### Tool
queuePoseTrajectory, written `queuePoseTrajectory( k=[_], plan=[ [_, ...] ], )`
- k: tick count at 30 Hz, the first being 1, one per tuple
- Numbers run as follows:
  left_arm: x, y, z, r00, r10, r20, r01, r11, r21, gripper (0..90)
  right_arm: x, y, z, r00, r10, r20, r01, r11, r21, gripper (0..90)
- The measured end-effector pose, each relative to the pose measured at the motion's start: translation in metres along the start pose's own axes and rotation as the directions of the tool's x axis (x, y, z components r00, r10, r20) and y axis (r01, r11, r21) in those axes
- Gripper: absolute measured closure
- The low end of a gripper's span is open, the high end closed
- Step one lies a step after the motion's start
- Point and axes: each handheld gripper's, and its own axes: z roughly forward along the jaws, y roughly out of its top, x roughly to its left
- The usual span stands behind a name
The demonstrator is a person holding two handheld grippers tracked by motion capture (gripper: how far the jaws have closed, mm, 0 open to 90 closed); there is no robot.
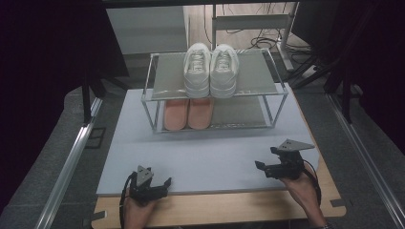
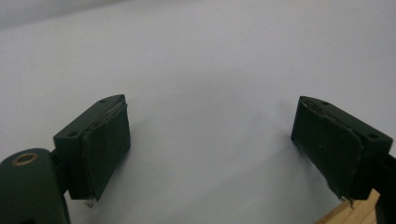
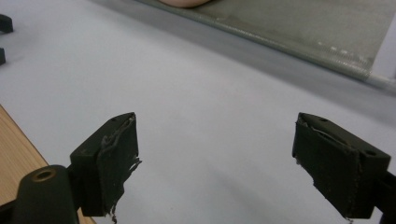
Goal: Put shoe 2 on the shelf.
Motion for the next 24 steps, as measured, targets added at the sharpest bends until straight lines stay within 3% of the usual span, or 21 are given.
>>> queuePoseTrajectory(
  k=[8, 13, 24],
  plan=[
    [0.0, 0.0, 0.0, 1.0, 0.0, 0.0, 0.0, 1.0, 0.0, 11.7, 0.002, -0.016, 0.008, 1.0, -0.006, -0.006, 0.006, 1.0, 0.012, 14.4],
    [0.0, 0.0, 0.0, 1.0, 0.0, 0.0, 0.0, 1.0, 0.0, 11.7, 0.004, -0.027, 0.013, 0.9994, -0.034, 0.01, 0.034, 0.999, 0.025, 14.2],
    [0.0, 0.0, 0.0, 1.0, 0.0, 0.0, 0.0, 1.0, 0.0, 11.7, 0.007, -0.053, 0.027, 0.9993, -0.032, 0.02, 0.032, 0.999, 0.017, 12.8]
  ],
)
